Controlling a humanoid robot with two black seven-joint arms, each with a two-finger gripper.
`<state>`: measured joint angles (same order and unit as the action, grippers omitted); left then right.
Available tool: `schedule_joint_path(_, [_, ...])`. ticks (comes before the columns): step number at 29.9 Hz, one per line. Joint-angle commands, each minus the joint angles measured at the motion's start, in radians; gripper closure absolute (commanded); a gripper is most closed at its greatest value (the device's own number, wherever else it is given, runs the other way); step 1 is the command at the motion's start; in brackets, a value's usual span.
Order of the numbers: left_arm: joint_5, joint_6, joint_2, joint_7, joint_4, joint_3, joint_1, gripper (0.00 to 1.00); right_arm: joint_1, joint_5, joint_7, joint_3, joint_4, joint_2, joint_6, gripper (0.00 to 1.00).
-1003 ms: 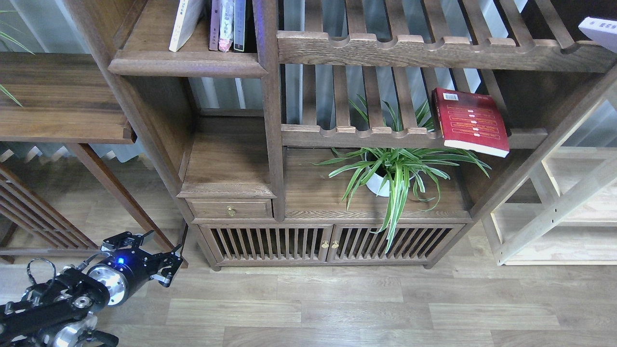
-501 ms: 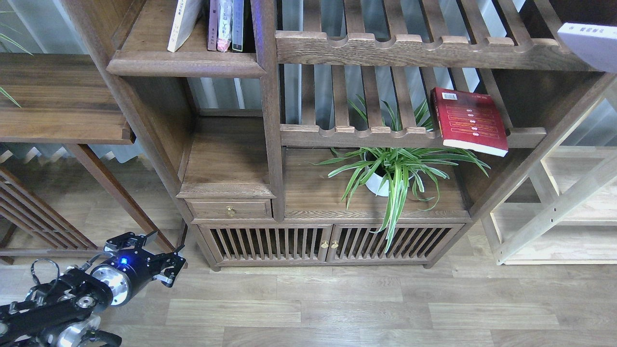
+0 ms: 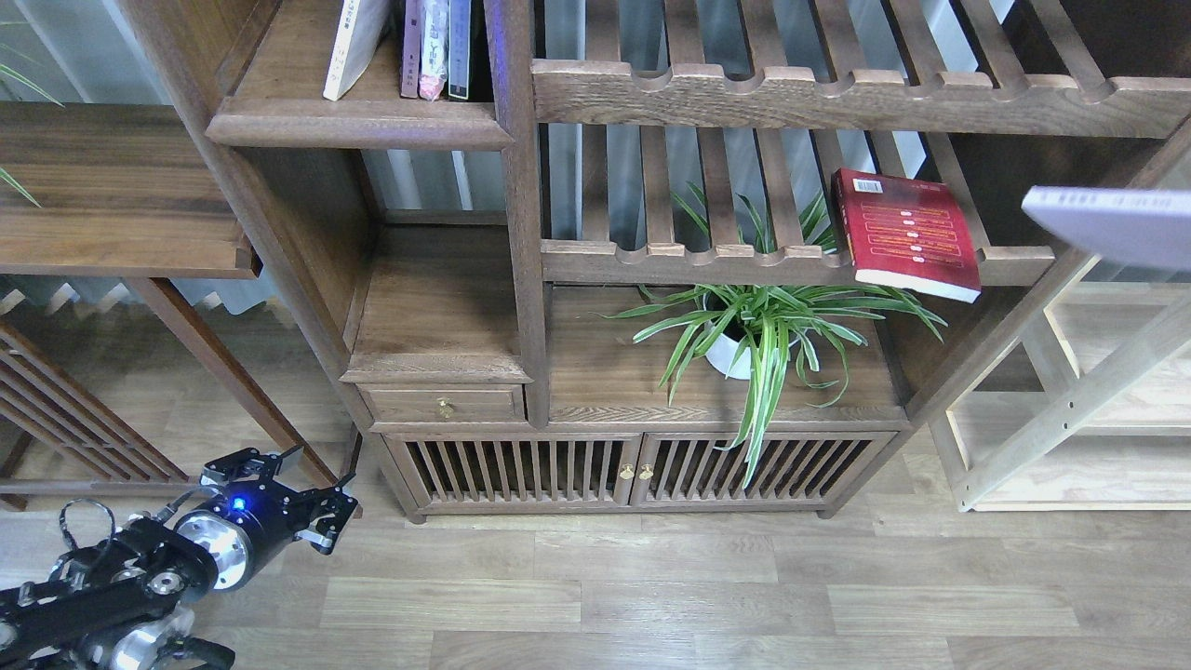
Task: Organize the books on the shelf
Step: 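Lower the white book with the right gripper toward the left gripper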
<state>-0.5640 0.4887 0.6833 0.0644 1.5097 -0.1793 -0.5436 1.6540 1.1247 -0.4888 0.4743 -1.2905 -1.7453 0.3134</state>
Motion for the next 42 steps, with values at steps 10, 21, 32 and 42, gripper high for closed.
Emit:
schedule_joint_path(10, [-0.045,0.000,-0.090,0.005,-0.045,0.018,-0.022,0.34,0.000,0.055,0.000,0.165,0.000,0.000,-0.005,0.97])
schedule_joint_path(21, [-0.045,-0.018,-0.277,0.005,-0.143,0.092,-0.116,0.34,-0.134,0.000,0.000,0.254,0.000,0.286,-0.192,0.97])
schedule_joint_path(32, [-0.045,-0.021,-0.347,0.005,-0.175,0.135,-0.151,0.34,-0.370,-0.079,0.000,0.163,0.003,0.596,-0.385,0.97])
schedule_joint_path(42, [-0.047,-0.042,-0.424,0.000,-0.186,0.219,-0.219,0.31,-0.557,-0.079,0.000,0.023,0.056,0.760,-0.421,0.97])
